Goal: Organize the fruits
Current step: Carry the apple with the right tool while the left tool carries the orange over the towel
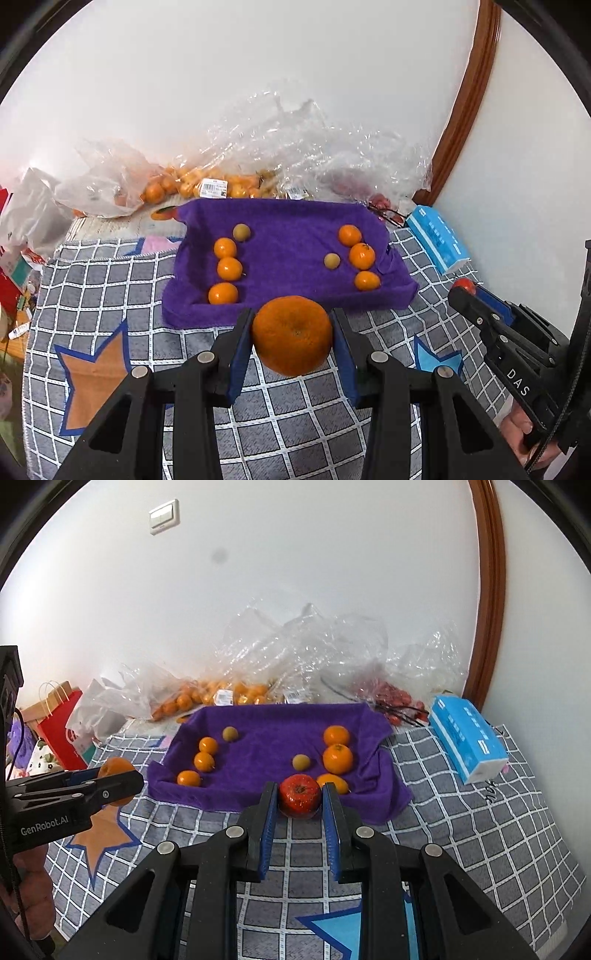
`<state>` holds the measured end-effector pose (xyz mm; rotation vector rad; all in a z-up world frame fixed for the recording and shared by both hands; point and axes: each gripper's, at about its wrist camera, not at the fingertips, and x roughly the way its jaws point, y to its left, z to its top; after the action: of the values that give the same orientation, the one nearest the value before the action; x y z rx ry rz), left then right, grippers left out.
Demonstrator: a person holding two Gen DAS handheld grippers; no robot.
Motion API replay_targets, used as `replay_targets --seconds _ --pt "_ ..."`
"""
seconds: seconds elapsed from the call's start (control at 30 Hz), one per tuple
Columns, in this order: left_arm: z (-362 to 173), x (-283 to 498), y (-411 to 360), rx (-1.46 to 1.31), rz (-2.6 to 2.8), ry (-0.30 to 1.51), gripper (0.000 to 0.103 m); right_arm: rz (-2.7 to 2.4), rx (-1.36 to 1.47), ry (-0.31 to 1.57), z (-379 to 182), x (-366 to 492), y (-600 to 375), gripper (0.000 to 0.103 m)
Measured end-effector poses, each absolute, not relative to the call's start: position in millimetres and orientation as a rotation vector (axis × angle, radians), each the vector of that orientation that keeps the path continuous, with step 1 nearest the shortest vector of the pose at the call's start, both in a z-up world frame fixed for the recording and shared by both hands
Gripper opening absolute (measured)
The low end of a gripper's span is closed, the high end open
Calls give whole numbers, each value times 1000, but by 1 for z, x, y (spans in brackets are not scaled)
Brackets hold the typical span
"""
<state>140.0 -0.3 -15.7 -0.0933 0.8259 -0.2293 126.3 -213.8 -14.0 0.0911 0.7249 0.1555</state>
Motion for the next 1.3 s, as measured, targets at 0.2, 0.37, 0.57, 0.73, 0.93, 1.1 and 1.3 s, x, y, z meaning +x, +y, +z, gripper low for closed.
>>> replay_targets --seconds 0.2,0.37,0.57,0.73,0.93,1.1,1.3 --pt "-4 143 -1 -83 -228 803 39 160 89 701 -3 131 -212 24" --pt "4 147 -1 -77 -227 787 39 163 85 686 5 137 -209 24" --pt "9 154 1 -78 -226 779 39 167 81 673 12 145 -207 24" --pt "14 161 5 -83 -223 771 39 171 78 665 16 153 -204 24" --pt "19 169 11 -85 -219 759 39 180 76 657 20 164 -198 24" --pt "17 177 17 -96 -211 767 39 183 69 659 21 173 -194 24" --pt "16 186 24 -101 -207 769 39 184 72 665 18 183 -190 24"
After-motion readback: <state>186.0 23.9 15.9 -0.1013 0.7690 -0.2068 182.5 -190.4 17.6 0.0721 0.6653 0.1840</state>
